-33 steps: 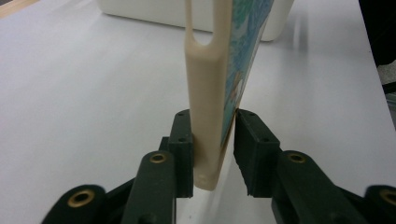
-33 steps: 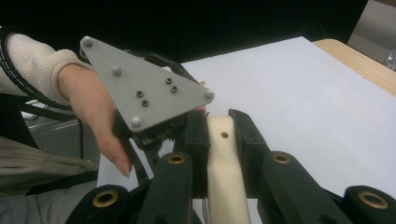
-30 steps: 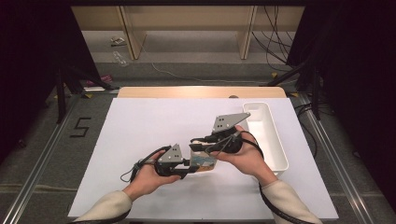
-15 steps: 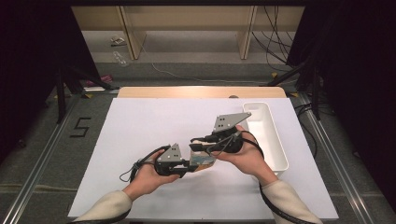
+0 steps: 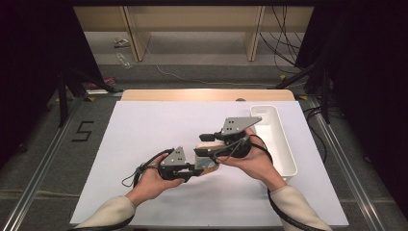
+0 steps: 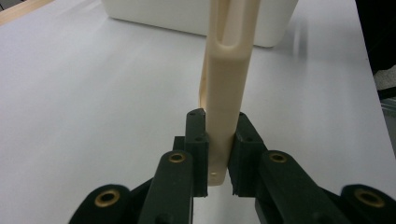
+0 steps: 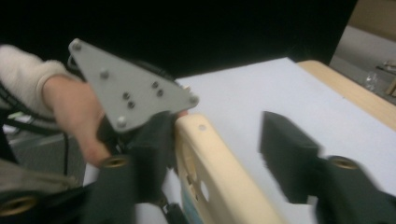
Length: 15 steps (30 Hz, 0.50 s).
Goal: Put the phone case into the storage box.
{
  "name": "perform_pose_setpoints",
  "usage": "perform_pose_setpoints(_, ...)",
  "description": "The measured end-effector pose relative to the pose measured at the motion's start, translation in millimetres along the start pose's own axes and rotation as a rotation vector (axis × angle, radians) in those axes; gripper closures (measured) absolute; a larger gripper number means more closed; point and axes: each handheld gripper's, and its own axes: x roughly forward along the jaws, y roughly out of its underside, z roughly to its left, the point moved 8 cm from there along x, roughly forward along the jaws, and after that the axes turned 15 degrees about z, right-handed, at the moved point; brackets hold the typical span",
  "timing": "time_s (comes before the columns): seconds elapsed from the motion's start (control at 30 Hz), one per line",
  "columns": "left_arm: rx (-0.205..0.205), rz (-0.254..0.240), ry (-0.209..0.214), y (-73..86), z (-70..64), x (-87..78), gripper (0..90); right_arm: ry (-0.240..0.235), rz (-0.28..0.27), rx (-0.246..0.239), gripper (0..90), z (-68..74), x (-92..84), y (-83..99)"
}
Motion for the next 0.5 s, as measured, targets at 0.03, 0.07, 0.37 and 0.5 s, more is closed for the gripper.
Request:
perform_pose_setpoints(0.03,-0.004,0.003,-0.003,0.8,0.9,0.1,79.5,0.011,-0.009,0.002,30.6,-1.2,-0.6,-0.7)
perform_pose_setpoints(0.07,-0.008,0.005,-0.005,1.1,1.2,0.2,79.5,0.033,-0.022,0.004,24.0,-3.0,-1.3,-1.8)
perform_pose_setpoints(0.37,-0.068,-0.001,-0.024,0.1,4.9,-2.7,79.5,0.106,-0.070,0.021,13.1,-11.2,-5.3,-3.8)
perform_pose_setpoints(0.5,-0.128,-0.017,-0.043,-0.3,9.5,-6.8,79.4,0.127,-0.099,0.048,10.7,-14.6,-7.5,-3.4)
